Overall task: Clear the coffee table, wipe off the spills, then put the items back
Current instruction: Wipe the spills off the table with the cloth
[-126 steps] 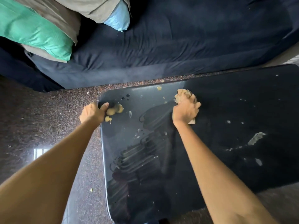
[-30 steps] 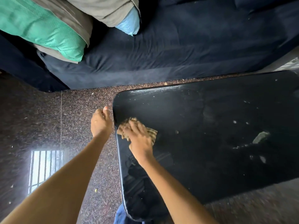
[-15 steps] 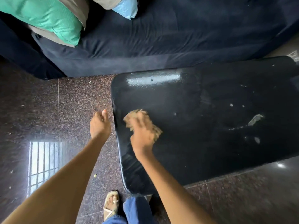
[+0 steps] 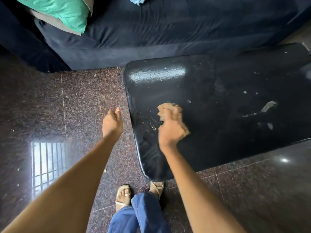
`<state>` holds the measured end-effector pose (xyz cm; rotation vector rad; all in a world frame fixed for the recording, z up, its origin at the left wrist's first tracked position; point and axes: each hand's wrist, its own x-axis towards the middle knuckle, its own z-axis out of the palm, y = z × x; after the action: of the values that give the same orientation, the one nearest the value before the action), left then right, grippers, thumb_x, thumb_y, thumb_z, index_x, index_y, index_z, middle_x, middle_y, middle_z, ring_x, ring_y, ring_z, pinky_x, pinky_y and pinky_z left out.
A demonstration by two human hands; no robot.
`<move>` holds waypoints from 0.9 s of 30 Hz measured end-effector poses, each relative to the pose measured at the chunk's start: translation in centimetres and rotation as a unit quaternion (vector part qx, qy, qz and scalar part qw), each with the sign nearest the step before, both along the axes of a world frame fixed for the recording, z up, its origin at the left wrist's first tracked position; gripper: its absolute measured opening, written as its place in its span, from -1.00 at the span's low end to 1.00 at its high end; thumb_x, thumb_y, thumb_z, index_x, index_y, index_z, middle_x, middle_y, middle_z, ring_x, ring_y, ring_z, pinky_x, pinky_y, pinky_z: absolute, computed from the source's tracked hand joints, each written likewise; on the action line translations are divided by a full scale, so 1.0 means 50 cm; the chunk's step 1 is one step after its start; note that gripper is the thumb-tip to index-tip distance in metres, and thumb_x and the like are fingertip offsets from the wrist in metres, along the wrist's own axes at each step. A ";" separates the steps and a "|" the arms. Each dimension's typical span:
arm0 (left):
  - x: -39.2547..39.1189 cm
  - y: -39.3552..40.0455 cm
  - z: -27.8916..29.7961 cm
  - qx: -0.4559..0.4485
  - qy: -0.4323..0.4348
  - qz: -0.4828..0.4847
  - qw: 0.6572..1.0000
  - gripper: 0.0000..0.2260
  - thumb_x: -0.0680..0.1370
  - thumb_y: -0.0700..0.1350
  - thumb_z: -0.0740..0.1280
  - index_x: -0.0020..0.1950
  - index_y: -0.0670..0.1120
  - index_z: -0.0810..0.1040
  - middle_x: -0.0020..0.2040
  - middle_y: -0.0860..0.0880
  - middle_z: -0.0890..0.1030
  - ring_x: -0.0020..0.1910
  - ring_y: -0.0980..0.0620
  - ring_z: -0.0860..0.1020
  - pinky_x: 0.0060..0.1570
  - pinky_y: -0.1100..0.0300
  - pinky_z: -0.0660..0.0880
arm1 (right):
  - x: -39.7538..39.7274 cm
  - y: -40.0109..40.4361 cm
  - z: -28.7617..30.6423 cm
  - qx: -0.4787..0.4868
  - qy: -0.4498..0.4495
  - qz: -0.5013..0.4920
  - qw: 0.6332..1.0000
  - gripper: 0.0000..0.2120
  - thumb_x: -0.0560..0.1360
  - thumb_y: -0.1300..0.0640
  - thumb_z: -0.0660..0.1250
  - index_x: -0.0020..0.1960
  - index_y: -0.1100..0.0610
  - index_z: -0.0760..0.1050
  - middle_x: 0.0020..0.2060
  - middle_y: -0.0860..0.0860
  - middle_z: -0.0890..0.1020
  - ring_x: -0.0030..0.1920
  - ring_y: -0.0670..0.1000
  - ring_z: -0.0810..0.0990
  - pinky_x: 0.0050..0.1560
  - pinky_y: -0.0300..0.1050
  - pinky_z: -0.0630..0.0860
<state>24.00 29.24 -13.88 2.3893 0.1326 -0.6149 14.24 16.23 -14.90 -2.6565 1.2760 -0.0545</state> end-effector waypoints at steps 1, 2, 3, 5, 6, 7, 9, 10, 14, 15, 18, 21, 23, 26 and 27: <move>-0.002 0.004 0.000 -0.002 -0.002 -0.005 1.000 -0.62 0.66 0.00 0.03 0.09 -0.28 0.45 0.06 -0.28 0.56 -0.11 -0.07 0.44 -0.09 0.12 0.32 | 0.004 0.048 -0.002 0.019 -0.004 0.028 0.999 -0.68 0.46 0.18 0.13 0.14 -0.03 0.50 0.17 0.02 0.55 -0.02 0.07 0.59 -0.33 -0.09 0.49; -0.003 0.009 0.003 -0.003 -0.007 -0.009 1.000 -0.62 0.66 0.00 0.03 0.08 -0.29 0.45 0.05 -0.30 0.56 -0.10 -0.11 0.46 -0.09 0.10 0.33 | 0.002 0.094 0.001 0.028 -0.018 0.069 0.997 -0.72 0.48 0.16 0.16 0.13 -0.01 0.51 0.17 0.02 0.56 0.02 0.06 0.58 -0.29 -0.07 0.53; -0.002 0.015 0.009 -0.003 -0.011 -0.012 1.000 -0.61 0.66 0.00 0.03 0.07 -0.30 0.46 0.05 -0.31 0.56 -0.06 -0.15 0.49 -0.08 0.08 0.35 | 0.002 0.129 0.013 0.038 -0.038 0.113 0.992 -0.76 0.44 0.16 0.26 0.08 0.00 0.54 0.13 0.01 0.58 0.03 0.05 0.60 -0.27 -0.10 0.57; 0.004 0.023 0.019 0.002 -0.009 -0.012 1.000 -0.59 0.66 0.01 0.02 0.10 -0.31 0.46 0.07 -0.30 0.56 -0.01 -0.18 0.52 -0.03 0.05 0.39 | 0.004 0.148 0.046 0.059 -0.069 0.178 0.980 -0.76 0.33 0.19 0.43 -0.03 0.00 0.58 0.06 -0.03 0.62 -0.03 0.01 0.63 -0.33 -0.18 0.57; 0.007 0.027 0.027 0.004 -0.008 -0.013 1.000 -0.59 0.66 0.01 0.01 0.11 -0.30 0.46 0.07 -0.29 0.56 -0.04 -0.15 0.50 -0.05 0.05 0.39 | 0.002 0.131 0.061 0.067 -0.083 0.187 0.977 -0.75 0.32 0.22 0.44 -0.04 -0.02 0.59 0.03 -0.05 0.63 -0.08 -0.01 0.64 -0.40 -0.19 0.56; 0.011 0.030 0.033 0.004 -0.006 -0.013 1.000 -0.59 0.66 0.01 0.01 0.11 -0.30 0.46 0.07 -0.28 0.56 -0.09 -0.11 0.48 -0.07 0.07 0.37 | -0.004 0.107 0.075 0.079 -0.101 0.182 0.975 -0.72 0.33 0.27 0.41 -0.05 -0.04 0.58 0.00 -0.07 0.63 -0.11 -0.02 0.64 -0.46 -0.19 0.54; 0.017 0.035 0.044 -0.002 -0.013 -0.017 1.000 -0.59 0.66 0.02 0.01 0.12 -0.28 0.46 0.06 -0.25 0.56 -0.13 -0.06 0.44 -0.10 0.09 0.35 | -0.026 0.040 0.090 0.072 -0.115 0.119 0.984 -0.57 0.29 0.38 0.36 -0.03 -0.12 0.57 -0.02 -0.10 0.61 -0.13 -0.03 0.62 -0.45 -0.25 0.42; 0.017 0.035 0.046 -0.005 -0.016 -0.021 1.000 -0.60 0.66 0.02 0.01 0.14 -0.28 0.46 0.06 -0.25 0.56 -0.13 -0.05 0.43 -0.10 0.10 0.35 | -0.041 -0.003 0.086 0.064 -0.107 0.067 0.990 -0.52 0.31 0.39 0.31 0.00 -0.14 0.57 0.01 -0.09 0.60 -0.11 -0.02 0.61 -0.39 -0.27 0.34; 0.017 0.037 0.042 -0.019 -0.014 -0.037 0.999 -0.62 0.66 0.00 0.01 0.19 -0.26 0.44 0.08 -0.24 0.56 -0.13 -0.04 0.44 -0.07 0.09 0.39 | -0.090 -0.073 0.021 0.009 0.009 -0.055 0.998 -0.51 0.44 0.37 0.19 0.28 -0.03 0.43 0.33 0.06 0.42 0.25 0.12 0.47 -0.24 -0.07 0.37; 0.015 0.039 0.038 -0.021 -0.008 -0.039 0.999 -0.62 0.66 0.00 0.01 0.18 -0.26 0.44 0.08 -0.24 0.56 -0.14 -0.04 0.44 -0.07 0.08 0.41 | -0.083 -0.052 0.003 -0.027 0.002 -0.058 0.998 -0.52 0.43 0.37 0.20 0.26 -0.02 0.44 0.33 0.07 0.42 0.23 0.12 0.48 -0.31 -0.09 0.33; 0.006 0.058 0.020 -0.008 0.004 -0.042 0.999 -0.61 0.66 0.01 0.01 0.16 -0.27 0.45 0.07 -0.26 0.57 -0.12 -0.10 0.49 -0.03 0.04 0.44 | -0.036 0.073 -0.010 -0.012 -0.044 -0.037 0.998 -0.70 0.54 0.21 0.12 0.11 -0.06 0.53 0.11 -0.01 0.57 -0.12 0.01 0.60 -0.43 -0.21 0.16; 0.004 0.064 0.027 0.006 0.001 -0.055 0.998 -0.59 0.66 0.01 0.00 0.16 -0.28 0.46 0.03 -0.24 0.55 -0.10 -0.11 0.48 -0.06 0.07 0.39 | -0.027 0.176 0.000 0.033 -0.069 0.097 0.992 -0.80 0.52 0.12 0.27 0.09 -0.07 0.57 0.07 -0.06 0.60 -0.11 -0.04 0.61 -0.47 -0.18 0.44; 0.020 0.057 0.039 0.009 -0.009 -0.062 0.998 -0.59 0.66 0.00 -0.01 0.16 -0.28 0.46 -0.05 -0.20 0.50 -0.13 -0.06 0.43 -0.10 0.13 0.34 | -0.016 0.166 0.028 0.063 -0.124 0.173 0.975 -0.70 0.38 0.24 0.38 0.07 -0.02 0.58 0.05 -0.03 0.62 -0.08 -0.01 0.63 -0.43 -0.15 0.56; 0.050 0.051 0.041 -0.010 -0.017 -0.056 0.998 -0.60 0.66 0.02 -0.01 0.14 -0.27 0.46 -0.05 -0.17 0.51 -0.16 -0.05 0.44 -0.14 0.14 0.36 | 0.007 0.056 0.055 0.071 -0.149 0.084 0.983 -0.61 0.44 0.31 0.26 0.13 -0.08 0.56 0.08 0.00 0.61 -0.04 0.09 0.63 -0.24 -0.04 0.59; 0.057 0.053 0.036 -0.016 -0.015 -0.052 0.998 -0.60 0.66 0.02 -0.01 0.14 -0.26 0.45 -0.07 -0.14 0.50 -0.17 -0.03 0.44 -0.14 0.14 0.37 | 0.013 0.010 0.051 0.064 -0.129 0.033 0.989 -0.59 0.48 0.29 0.22 0.19 -0.11 0.53 0.12 0.01 0.59 0.01 0.12 0.61 -0.14 -0.02 0.55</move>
<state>26.84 31.90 -12.10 2.3854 -0.0158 -0.6235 14.90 16.75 -12.36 -2.4828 1.0715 -0.2875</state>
